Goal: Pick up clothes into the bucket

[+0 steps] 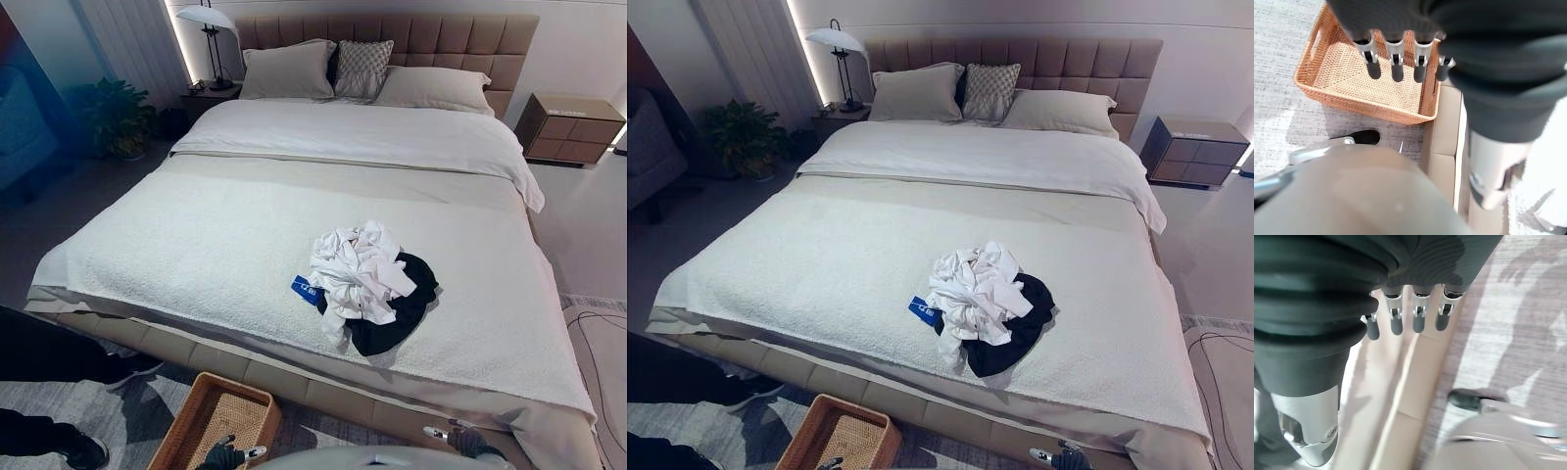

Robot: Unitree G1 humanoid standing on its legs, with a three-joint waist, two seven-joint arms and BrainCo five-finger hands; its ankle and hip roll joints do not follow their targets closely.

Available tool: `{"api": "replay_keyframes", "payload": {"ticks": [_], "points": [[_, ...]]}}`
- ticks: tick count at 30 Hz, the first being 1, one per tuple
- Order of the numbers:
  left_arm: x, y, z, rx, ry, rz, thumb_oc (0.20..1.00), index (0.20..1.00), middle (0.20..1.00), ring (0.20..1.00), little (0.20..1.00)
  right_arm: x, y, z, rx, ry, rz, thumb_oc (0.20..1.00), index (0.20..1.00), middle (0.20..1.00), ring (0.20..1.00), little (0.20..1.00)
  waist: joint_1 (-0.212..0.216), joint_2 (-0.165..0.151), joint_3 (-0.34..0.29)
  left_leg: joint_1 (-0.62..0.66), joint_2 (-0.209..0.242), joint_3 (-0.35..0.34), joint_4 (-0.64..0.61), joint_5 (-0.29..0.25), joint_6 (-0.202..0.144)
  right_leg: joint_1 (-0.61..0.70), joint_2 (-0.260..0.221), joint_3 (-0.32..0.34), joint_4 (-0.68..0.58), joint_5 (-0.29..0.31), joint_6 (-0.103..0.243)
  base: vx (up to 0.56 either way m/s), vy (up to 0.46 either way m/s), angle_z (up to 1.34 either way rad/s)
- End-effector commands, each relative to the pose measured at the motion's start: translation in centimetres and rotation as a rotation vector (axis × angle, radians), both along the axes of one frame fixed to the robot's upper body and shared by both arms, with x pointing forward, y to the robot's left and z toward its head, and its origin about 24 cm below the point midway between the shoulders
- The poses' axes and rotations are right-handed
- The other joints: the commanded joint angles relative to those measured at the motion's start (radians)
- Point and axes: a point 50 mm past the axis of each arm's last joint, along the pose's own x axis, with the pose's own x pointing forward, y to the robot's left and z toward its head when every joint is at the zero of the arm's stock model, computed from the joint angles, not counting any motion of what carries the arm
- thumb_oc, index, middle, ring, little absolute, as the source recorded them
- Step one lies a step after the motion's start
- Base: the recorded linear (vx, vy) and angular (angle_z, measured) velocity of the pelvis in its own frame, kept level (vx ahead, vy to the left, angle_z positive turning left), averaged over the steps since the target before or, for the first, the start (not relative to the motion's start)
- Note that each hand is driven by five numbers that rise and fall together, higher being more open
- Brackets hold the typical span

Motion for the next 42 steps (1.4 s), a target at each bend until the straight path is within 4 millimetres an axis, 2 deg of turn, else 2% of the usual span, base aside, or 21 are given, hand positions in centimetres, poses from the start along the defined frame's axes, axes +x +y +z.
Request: {"api": "replay_keyframes", "payload": {"ticks": [1, 2, 3, 4, 6, 10, 14, 16, 17, 18, 22, 23, 24, 29, 30, 35, 38, 39, 40, 41, 42], "points": [[2.5, -0.2, 0.3, 0.018, -0.044, -0.055, 1.0, 1.0, 1.0, 1.0, 1.0, 6.5, 0.8, 2.3, -0.005, -0.22, 0.008, 1.0, 1.0, 1.0, 1.0, 1.0, -0.004, -0.068, 0.05, -0.055, -0.042, -0.024, 0.05, -0.046, -0.001, -0.015, -0.045, -0.02, 0.023, -0.025, 0.045, 0.0, 0.0, 0.0], [2.6, -0.1, 0.3, 0.024, -0.046, -0.053, 1.0, 1.0, 1.0, 1.0, 1.0, 7.6, 0.7, 2.9, -0.017, -0.266, 0.015, 1.0, 1.0, 1.0, 1.0, 1.0, -0.002, -0.069, 0.056, -0.064, -0.043, -0.026, 0.056, -0.046, 0.0, -0.021, -0.047, -0.02, 0.026, -0.025, 0.045, -0.04, 0.006, 0.0], [3.0, -0.1, 0.5, 0.03, -0.067, -0.047, 1.0, 1.0, 1.0, 1.0, 1.0, 9.9, 0.4, 4.5, -0.047, -0.363, 0.019, 1.0, 1.0, 1.0, 1.0, 1.0, 0.003, -0.07, 0.07, -0.082, -0.047, -0.03, 0.068, -0.045, 0.0, -0.033, -0.049, -0.022, 0.032, -0.024, 0.044, -0.04, 0.006, 0.0], [3.0, -0.1, 0.5, 0.03, -0.067, -0.047, 1.0, 1.0, 1.0, 1.0, 1.0, 9.9, 0.4, 4.5, -0.047, -0.363, 0.019, 1.0, 1.0, 1.0, 1.0, 1.0, 0.003, -0.07, 0.07, -0.084, -0.047, -0.03, 0.069, -0.046, 0.0, -0.033, -0.049, -0.022, 0.032, -0.024, 0.044, -0.05, 0.011, 0.0], [3.8, -0.1, 0.7, 0.04, -0.104, -0.038, 1.0, 1.0, 1.0, 1.0, 1.0, 13.3, 0.3, 7.4, -0.093, -0.513, 0.047, 1.0, 1.0, 1.0, 1.0, 1.0, 0.01, -0.07, 0.094, -0.119, -0.054, -0.034, 0.091, -0.045, 0.001, -0.061, -0.051, -0.024, 0.045, -0.021, 0.044, -0.06, 0.014, 0.0], [5.0, -0.4, 1.1, 0.049, -0.155, -0.047, 1.0, 1.0, 1.0, 1.0, 1.0, 17.3, 0.1, 11.7, -0.195, -0.694, 0.106, 1.0, 1.0, 1.0, 1.0, 1.0, 0.022, -0.069, 0.131, -0.174, -0.063, -0.044, 0.126, -0.045, 0.005, -0.111, -0.059, -0.024, 0.08, -0.024, 0.044, -0.04, 0.019, 0.05], [6.2, -0.9, 1.5, 0.053, -0.197, -0.066, 1.0, 1.0, 1.0, 1.0, 1.0, 20.3, -0.3, 15.2, -0.281, -0.81, 0.123, 1.0, 1.0, 1.0, 1.0, 1.0, 0.036, -0.056, 0.174, -0.229, -0.081, -0.059, 0.161, -0.051, 0.019, -0.182, -0.074, -0.017, 0.167, -0.052, 0.037, -0.03, 0.042, 0.07], [6.6, -1.0, 1.6, 0.053, -0.21, -0.07, 1.0, 1.0, 1.0, 1.0, 1.0, 21.1, -0.3, 16.2, -0.309, -0.839, 0.134, 1.0, 1.0, 1.0, 1.0, 1.0, 0.038, -0.051, 0.186, -0.248, -0.088, -0.065, 0.174, -0.053, 0.023, -0.203, -0.08, -0.016, 0.191, -0.06, 0.036, -0.03, 0.059, 0.06], [7.6, -1.4, 2.1, 0.05, -0.258, -0.079, 1.0, 1.0, 1.0, 1.0, 1.0, 22.6, -0.3, 18.6, -0.374, -0.908, 0.162, 1.0, 1.0, 1.0, 1.0, 1.0, 0.045, -0.041, 0.217, -0.279, -0.102, -0.073, 0.202, -0.059, 0.031, -0.24, -0.093, -0.012, 0.234, -0.069, 0.033, -0.05, 0.093, 0.15], [7.9, -1.6, 2.2, 0.052, -0.27, -0.084, 1.0, 1.0, 1.0, 1.0, 1.0, 23.3, -0.1, 19.5, -0.399, -0.933, 0.172, 1.0, 1.0, 1.0, 1.0, 1.0, 0.049, -0.037, 0.229, -0.297, -0.109, -0.077, 0.219, -0.063, 0.034, -0.257, -0.098, -0.011, 0.25, -0.074, 0.031, -0.03, 0.092, 0.17], [9.7, -2.1, 3.1, 0.045, -0.357, -0.075, 1.0, 1.0, 1.0, 1.0, 1.0, 25.6, 0.6, 23.5, -0.52, -1.035, 0.246, 1.0, 1.0, 1.0, 1.0, 1.0, 0.068, -0.027, 0.285, -0.364, -0.116, -0.079, 0.285, -0.075, 0.04, -0.32, -0.113, 0.0, 0.303, -0.081, 0.031, -0.02, 0.049, 0.07], [9.7, -2.1, 3.1, 0.045, -0.358, -0.074, 1.0, 1.0, 1.0, 1.0, 1.0, 25.7, 0.6, 23.6, -0.52, -1.036, 0.246, 1.0, 1.0, 1.0, 1.0, 1.0, 0.068, -0.027, 0.285, -0.367, -0.115, -0.078, 0.287, -0.076, 0.04, -0.323, -0.113, 0.0, 0.305, -0.082, 0.031, -0.05, 0.038, 0.05], [10.6, -2.4, 3.7, 0.033, -0.406, -0.079, 1.0, 1.0, 1.0, 1.0, 1.0, 26.8, 0.8, 25.7, -0.595, -1.07, 0.286, 1.0, 1.0, 1.0, 1.0, 1.0, 0.08, -0.024, 0.31, -0.401, -0.117, -0.087, 0.311, -0.078, 0.042, -0.351, -0.117, 0.005, 0.328, -0.087, 0.028, -0.04, 0.036, 0.06], [12.4, -2.9, 4.7, 0.029, -0.472, -0.107, 1.0, 1.0, 1.0, 1.0, 1.0, 28.9, -0.4, 30.1, -0.784, -1.062, 0.329, 1.0, 1.0, 1.0, 1.0, 1.0, 0.102, -0.025, 0.374, -0.491, -0.13, -0.116, 0.362, -0.073, 0.042, -0.422, -0.138, -0.014, 0.395, -0.1, 0.023, -0.05, 0.008, 0.2], [12.5, -2.9, 4.7, 0.028, -0.473, -0.106, 1.0, 1.0, 1.0, 1.0, 1.0, 29.0, -0.3, 30.1, -0.785, -1.064, 0.329, 1.0, 1.0, 1.0, 1.0, 1.0, 0.101, -0.025, 0.374, -0.492, -0.13, -0.117, 0.363, -0.073, 0.042, -0.424, -0.138, -0.014, 0.397, -0.101, 0.023, -0.04, -0.015, 0.26], [14.2, -3.2, 5.6, 0.033, -0.52, -0.115, 1.0, 1.0, 1.0, 1.0, 1.0, 30.2, -2.2, 33.5, -0.948, -0.958, 0.354, 1.0, 1.0, 1.0, 1.0, 1.0, 0.132, -0.03, 0.444, -0.567, -0.144, -0.143, 0.392, -0.064, 0.039, -0.488, -0.153, -0.039, 0.442, -0.11, 0.018, -0.04, -0.019, 0.21], [14.6, -3.4, 5.7, 0.028, -0.527, -0.121, 1.0, 1.0, 1.0, 1.0, 1.0, 30.4, -2.4, 34.3, -0.977, -0.934, 0.366, 1.0, 1.0, 1.0, 1.0, 1.0, 0.138, -0.031, 0.449, -0.591, -0.148, -0.151, 0.397, -0.06, 0.038, -0.508, -0.157, -0.045, 0.449, -0.11, 0.018, 0.0, -0.021, 0.2], [15.0, -3.8, 5.9, 0.018, -0.533, -0.131, 1.0, 1.0, 1.0, 1.0, 1.0, 30.3, -3.4, 34.4, -1.021, -0.873, 0.368, 1.0, 1.0, 1.0, 1.0, 1.0, 0.145, -0.03, 0.45, -0.612, -0.152, -0.164, 0.396, -0.056, 0.039, -0.526, -0.163, -0.054, 0.458, -0.112, 0.017, 0.0, -0.012, 0.13], [15.0, -3.8, 5.9, 0.018, -0.533, -0.13, 1.0, 1.0, 1.0, 1.0, 1.0, 30.3, -3.4, 34.4, -1.021, -0.873, 0.369, 0.868, 0.868, 0.868, 0.868, 0.868, 0.145, -0.029, 0.45, -0.612, -0.152, -0.164, 0.396, -0.056, 0.039, -0.526, -0.164, -0.054, 0.458, -0.112, 0.017, 0.01, -0.02, 0.15], [15.2, -3.9, 6.0, 0.015, -0.539, -0.136, 1.0, 1.0, 1.0, 1.0, 1.0, 30.2, -3.7, 34.7, -1.035, -0.855, 0.369, 0.507, 0.507, 0.507, 0.507, 0.507, 0.147, -0.028, 0.45, -0.618, -0.154, -0.168, 0.395, -0.054, 0.038, -0.532, -0.165, -0.057, 0.459, -0.113, 0.016, 0.02, -0.021, 0.12], [15.8, -4.3, 6.3, 0.005, -0.552, -0.148, 1.0, 1.0, 1.0, 1.0, 1.0, 30.1, -4.3, 35.1, -1.063, -0.831, 0.365, 0.2, 0.2, 0.2, 0.2, 0.2, 0.15, -0.025, 0.45, -0.629, -0.157, -0.176, 0.395, -0.05, 0.038, -0.541, -0.171, -0.063, 0.467, -0.115, 0.016, 0.02, -0.021, 0.12]]}}
